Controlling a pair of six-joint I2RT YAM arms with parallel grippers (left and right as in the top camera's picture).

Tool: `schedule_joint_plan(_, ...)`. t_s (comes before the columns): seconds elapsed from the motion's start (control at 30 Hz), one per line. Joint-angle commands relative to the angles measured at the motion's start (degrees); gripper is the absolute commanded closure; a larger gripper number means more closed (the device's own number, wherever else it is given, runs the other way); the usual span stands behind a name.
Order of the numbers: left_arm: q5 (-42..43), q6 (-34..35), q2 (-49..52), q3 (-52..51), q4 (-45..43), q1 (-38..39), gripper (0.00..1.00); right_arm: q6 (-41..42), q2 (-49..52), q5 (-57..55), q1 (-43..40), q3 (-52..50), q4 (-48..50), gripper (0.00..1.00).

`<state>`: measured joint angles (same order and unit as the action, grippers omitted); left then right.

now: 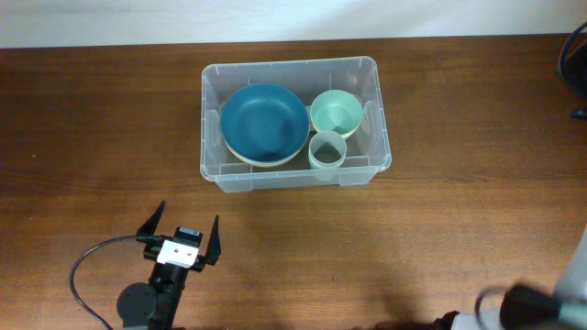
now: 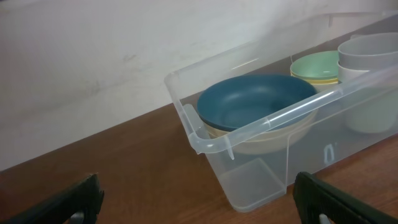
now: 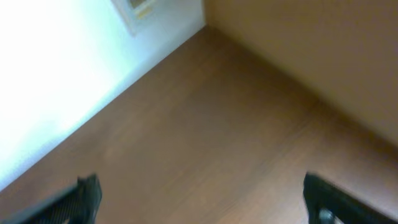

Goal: Pack container

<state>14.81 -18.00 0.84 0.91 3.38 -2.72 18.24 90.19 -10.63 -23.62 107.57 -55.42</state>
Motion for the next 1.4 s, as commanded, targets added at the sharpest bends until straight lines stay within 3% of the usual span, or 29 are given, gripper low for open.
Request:
schedule_joint_plan(0.0, 0.85, 0.79, -0.17, -0.39, 0.07, -0.39, 0.0, 0.63, -8.31, 2.51, 2.8, -14.01, 8.74, 0.01)
schedule_joint_plan(0.3, 0.87, 0.79, -0.17, -0.39, 0.07, -0.39, 0.0, 0.0, -34.62, 2.69, 12.22, -49.66, 39.98, 0.01)
schedule_joint_plan(0.67, 0.85, 0.79, -0.17, -0.39, 0.07, -0.39, 0.0, -3.48, -62.73, 3.45, 18.95, -80.28, 56.0, 0.01)
schedule_joint_plan(0.9, 0.85, 0.79, -0.17, -0.39, 0.07, -0.39, 0.0, -8.39, -76.06, 4.48, 22.64, -90.53, 59.98, 0.01)
schedule_joint_plan(1.37, 0.87, 0.79, -0.17, -0.39, 0.07, -0.39, 0.0, -10.75, -89.74, 10.75, 21.97, -99.71, 60.0, 0.01)
